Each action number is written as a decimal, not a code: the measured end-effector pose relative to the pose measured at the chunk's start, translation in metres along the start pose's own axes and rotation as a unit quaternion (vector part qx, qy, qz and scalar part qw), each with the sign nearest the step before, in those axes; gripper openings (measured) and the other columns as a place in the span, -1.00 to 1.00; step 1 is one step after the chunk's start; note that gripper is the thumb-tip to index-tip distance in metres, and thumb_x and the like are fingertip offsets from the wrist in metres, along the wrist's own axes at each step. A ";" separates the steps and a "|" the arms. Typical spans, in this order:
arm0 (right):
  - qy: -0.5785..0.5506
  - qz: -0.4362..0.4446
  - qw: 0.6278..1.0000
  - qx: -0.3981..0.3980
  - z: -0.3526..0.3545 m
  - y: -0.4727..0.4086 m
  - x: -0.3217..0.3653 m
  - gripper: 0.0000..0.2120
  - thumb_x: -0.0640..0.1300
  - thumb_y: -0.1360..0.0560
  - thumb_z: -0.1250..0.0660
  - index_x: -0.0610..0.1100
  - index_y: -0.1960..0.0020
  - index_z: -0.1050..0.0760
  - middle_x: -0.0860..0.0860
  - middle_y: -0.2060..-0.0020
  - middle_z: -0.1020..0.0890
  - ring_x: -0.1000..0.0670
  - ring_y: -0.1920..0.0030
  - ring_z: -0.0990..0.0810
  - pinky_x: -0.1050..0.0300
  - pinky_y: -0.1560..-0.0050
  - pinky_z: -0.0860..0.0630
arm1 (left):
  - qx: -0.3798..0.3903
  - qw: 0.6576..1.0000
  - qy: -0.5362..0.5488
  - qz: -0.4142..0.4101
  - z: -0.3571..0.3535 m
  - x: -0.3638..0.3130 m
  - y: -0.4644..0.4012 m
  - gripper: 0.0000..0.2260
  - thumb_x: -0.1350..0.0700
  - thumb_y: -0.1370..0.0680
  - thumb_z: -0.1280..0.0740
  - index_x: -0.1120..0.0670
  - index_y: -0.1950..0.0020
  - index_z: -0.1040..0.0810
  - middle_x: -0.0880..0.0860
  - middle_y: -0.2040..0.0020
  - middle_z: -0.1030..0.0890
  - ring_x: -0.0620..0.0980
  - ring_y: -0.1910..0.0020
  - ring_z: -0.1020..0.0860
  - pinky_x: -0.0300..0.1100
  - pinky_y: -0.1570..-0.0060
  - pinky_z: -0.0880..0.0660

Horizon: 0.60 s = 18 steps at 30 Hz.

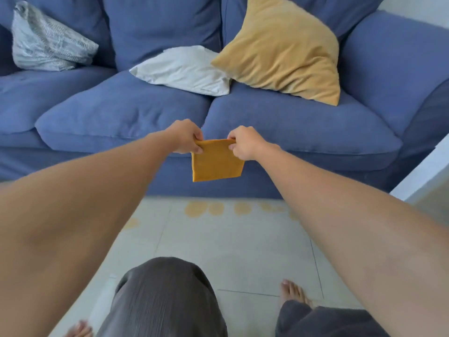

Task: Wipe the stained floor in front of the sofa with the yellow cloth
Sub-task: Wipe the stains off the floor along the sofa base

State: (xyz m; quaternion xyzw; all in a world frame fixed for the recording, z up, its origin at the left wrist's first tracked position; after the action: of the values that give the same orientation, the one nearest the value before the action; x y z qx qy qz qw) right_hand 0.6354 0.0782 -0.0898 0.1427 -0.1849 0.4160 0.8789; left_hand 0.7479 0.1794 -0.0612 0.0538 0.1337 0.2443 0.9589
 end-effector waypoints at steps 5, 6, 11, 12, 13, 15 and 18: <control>-0.010 0.006 0.998 0.057 -0.093 -0.020 0.002 -0.80 -0.16 -0.59 -0.26 -0.11 -0.17 -0.58 -0.11 -0.02 -0.60 -0.18 -0.03 -0.58 -0.09 -0.09 -0.57 | 0.074 0.996 0.012 0.038 -0.076 0.063 -0.011 -0.89 0.07 -0.46 -0.46 -0.02 0.06 -0.59 0.16 0.06 -0.68 -0.02 0.39 -0.54 -0.09 0.04 -0.57; -0.012 0.004 0.998 0.068 -0.109 -0.022 0.000 -0.81 -0.16 -0.59 -0.26 -0.11 -0.16 -0.58 -0.11 -0.03 -0.62 -0.18 -0.04 -0.59 -0.10 -0.09 -0.58 | 0.085 0.995 0.020 0.044 -0.092 0.073 -0.014 -0.88 0.07 -0.46 -0.46 -0.01 0.04 -0.59 0.13 0.06 -0.68 -0.03 0.38 -0.54 -0.10 0.04 -0.56; -0.023 -0.021 0.993 0.117 -0.194 -0.032 -0.018 -0.84 -0.16 -0.59 -0.25 -0.10 -0.10 -0.58 -0.09 0.00 -0.61 -0.17 -0.04 -0.59 -0.05 -0.05 -0.57 | 0.124 0.987 0.074 0.076 -0.173 0.116 -0.023 -0.74 0.11 -0.47 -0.48 0.10 -0.14 -0.62 0.05 0.01 -0.60 0.06 0.16 -0.55 -0.12 0.04 -0.55; -0.025 -0.029 0.991 0.128 -0.210 -0.033 -0.023 -0.84 -0.16 -0.59 -0.25 -0.11 -0.09 -0.59 -0.10 0.00 -0.62 -0.18 -0.04 -0.60 -0.05 -0.06 -0.57 | 0.133 0.984 0.084 0.081 -0.189 0.124 -0.024 -0.74 0.12 -0.47 -0.48 0.11 -0.15 -0.62 0.07 -0.02 -0.60 0.09 0.12 -0.57 -0.11 0.04 -0.57; -0.028 -0.036 0.989 0.137 -0.227 -0.035 -0.028 -0.84 -0.16 -0.59 -0.26 -0.13 -0.07 -0.60 -0.11 0.01 -0.62 -0.19 -0.04 -0.60 -0.04 -0.07 -0.57 | 0.143 0.982 0.092 0.084 -0.205 0.131 -0.025 -0.73 0.12 -0.47 -0.48 0.10 -0.15 -0.62 0.09 -0.05 -0.61 0.11 0.09 -0.58 -0.10 0.05 -0.58; -0.029 -0.047 0.986 0.160 -0.258 -0.036 -0.035 -0.82 -0.15 -0.59 -0.26 -0.13 -0.10 -0.61 -0.10 0.02 -0.62 -0.19 -0.06 -0.59 0.01 -0.06 -0.54 | 0.159 0.978 0.103 0.085 -0.234 0.145 -0.026 -0.74 0.12 -0.47 -0.48 0.09 -0.15 -0.63 0.11 -0.10 -0.61 0.10 0.09 -0.57 -0.11 0.10 -0.56; -0.034 -0.049 0.980 0.189 -0.297 -0.041 -0.040 -0.79 -0.15 -0.59 -0.26 -0.11 -0.16 -0.61 -0.09 -0.05 -0.61 -0.16 -0.08 -0.57 0.06 -0.06 -0.48 | 0.192 0.971 0.115 0.090 -0.273 0.167 -0.026 -0.75 0.13 -0.48 -0.46 0.11 -0.14 -0.63 0.11 -0.12 -0.59 0.10 0.10 -0.56 -0.11 0.12 -0.54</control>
State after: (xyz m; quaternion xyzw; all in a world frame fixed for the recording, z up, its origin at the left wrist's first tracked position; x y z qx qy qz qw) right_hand 0.7049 0.1462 -0.3766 0.3288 -0.1259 0.3948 0.8487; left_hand 0.8234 0.2470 -0.3660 0.2201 0.2818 0.3038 0.8831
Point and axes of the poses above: each hand's wrist, its own y-axis away from the middle knuckle, its own z-axis out of the back of the hand, x = y × z, the point moved 9 cm from there along -y, towards the middle knuckle
